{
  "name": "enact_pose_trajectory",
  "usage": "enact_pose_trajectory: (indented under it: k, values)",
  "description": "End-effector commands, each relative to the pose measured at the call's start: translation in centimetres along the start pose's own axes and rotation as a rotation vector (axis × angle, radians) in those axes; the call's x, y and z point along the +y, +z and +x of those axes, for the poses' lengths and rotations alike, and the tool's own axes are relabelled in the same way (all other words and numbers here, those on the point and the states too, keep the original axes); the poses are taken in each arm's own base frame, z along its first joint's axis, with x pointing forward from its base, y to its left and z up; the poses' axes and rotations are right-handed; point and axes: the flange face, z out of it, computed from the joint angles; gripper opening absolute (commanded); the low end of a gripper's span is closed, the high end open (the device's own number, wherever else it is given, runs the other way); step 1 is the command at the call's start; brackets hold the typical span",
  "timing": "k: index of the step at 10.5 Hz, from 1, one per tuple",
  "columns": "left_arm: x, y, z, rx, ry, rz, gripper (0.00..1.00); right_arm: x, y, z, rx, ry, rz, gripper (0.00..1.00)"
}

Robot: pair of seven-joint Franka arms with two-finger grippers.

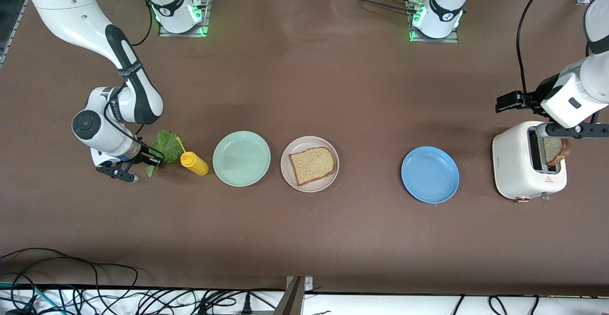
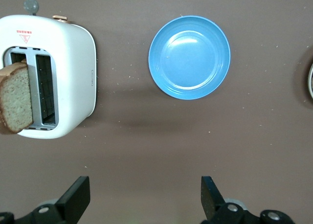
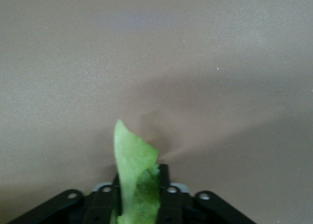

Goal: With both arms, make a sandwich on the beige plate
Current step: 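Grasp the green lettuce leaf with the right gripper while the left gripper rises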

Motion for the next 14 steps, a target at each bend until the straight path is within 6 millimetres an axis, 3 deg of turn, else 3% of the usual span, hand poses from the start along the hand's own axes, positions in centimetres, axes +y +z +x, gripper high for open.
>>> enact_pose_trajectory:
  k: [1,3,6,11,14]
  values:
    - [-0.2,-2.0,-1.5,0.003,-0.024,-0.028,1.00,0.2,-0.5,-0.1,-0.001,-0.001,0.005,0.00]
    - [-0.1,-4.4,-2.1,0.032,-0.019,-0.029,1.00,0.1,-1.0,0.1,0.006,-0.005,0.007,0.00]
    - [0.1,-6.0,-3.3,-0.007,-0.014,-0.032,1.00,0.0,-1.7,0.7,-0.021,-0.064,-0.002,0.00]
    - [0.7,-7.9,-5.4,0.016,0.001,-0.017,1.00,-0.3,-9.1,5.2,-0.108,-0.185,-0.019,0.00]
    - [0.5,-8.3,-5.9,0.029,0.006,-0.004,1.00,-0.3,-12.9,4.7,-0.167,-0.186,-0.025,0.00]
